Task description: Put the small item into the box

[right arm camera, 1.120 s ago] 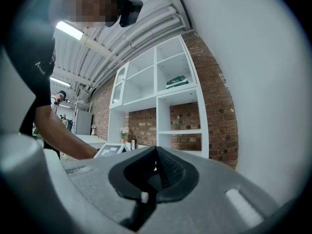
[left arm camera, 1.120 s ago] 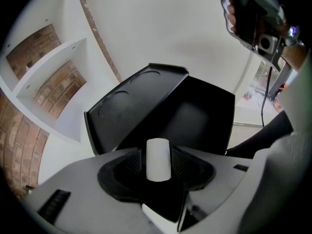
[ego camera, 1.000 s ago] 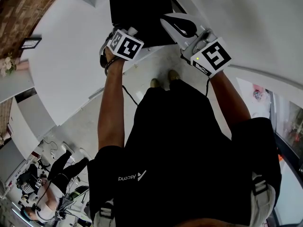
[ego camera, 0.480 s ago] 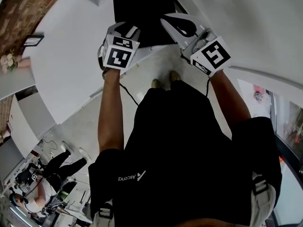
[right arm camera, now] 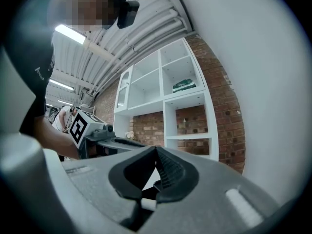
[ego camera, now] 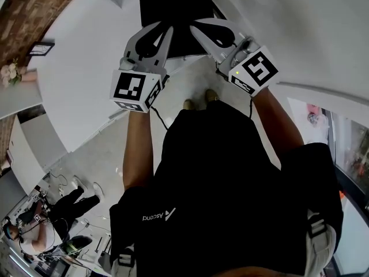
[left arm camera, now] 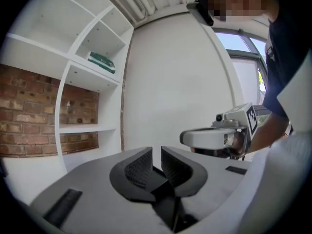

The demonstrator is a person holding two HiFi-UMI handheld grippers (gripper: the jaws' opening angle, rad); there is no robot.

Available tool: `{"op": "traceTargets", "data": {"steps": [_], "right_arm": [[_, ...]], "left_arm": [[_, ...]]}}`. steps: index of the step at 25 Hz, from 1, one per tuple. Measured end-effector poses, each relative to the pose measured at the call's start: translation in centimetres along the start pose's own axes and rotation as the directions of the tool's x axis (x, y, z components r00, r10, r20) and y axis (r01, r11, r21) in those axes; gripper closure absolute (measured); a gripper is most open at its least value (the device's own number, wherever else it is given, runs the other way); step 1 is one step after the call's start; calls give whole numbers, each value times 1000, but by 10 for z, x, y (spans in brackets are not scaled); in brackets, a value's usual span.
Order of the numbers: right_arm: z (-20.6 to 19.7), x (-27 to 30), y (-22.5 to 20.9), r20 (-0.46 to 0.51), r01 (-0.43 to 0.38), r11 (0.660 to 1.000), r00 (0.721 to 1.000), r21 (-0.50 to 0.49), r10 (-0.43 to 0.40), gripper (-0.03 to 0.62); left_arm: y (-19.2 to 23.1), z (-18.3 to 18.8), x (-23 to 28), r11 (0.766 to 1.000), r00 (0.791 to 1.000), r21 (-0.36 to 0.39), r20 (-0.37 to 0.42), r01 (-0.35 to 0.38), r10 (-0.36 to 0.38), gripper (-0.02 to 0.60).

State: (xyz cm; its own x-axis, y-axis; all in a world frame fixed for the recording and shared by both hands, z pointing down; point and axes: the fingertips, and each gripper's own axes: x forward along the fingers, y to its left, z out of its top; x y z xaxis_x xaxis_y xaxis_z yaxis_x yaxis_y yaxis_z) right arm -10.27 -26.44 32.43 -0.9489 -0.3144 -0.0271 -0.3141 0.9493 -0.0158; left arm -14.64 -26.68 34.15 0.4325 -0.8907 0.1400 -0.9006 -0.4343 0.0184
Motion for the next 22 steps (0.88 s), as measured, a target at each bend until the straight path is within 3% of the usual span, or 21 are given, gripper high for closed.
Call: {"op": "traceTargets", "data": {"steps": [10,22], "right_arm": [[22,-9,30,62,-9,1000,998,-6,9,594],[35,-23,43,100,19,1000,995,5,-19,594]], "left_arm": [[-26,44,-35,1000,977,-4,212,-9,9,583],[-43,58,-55,1000,968,24,250,0,-6,583]]}}
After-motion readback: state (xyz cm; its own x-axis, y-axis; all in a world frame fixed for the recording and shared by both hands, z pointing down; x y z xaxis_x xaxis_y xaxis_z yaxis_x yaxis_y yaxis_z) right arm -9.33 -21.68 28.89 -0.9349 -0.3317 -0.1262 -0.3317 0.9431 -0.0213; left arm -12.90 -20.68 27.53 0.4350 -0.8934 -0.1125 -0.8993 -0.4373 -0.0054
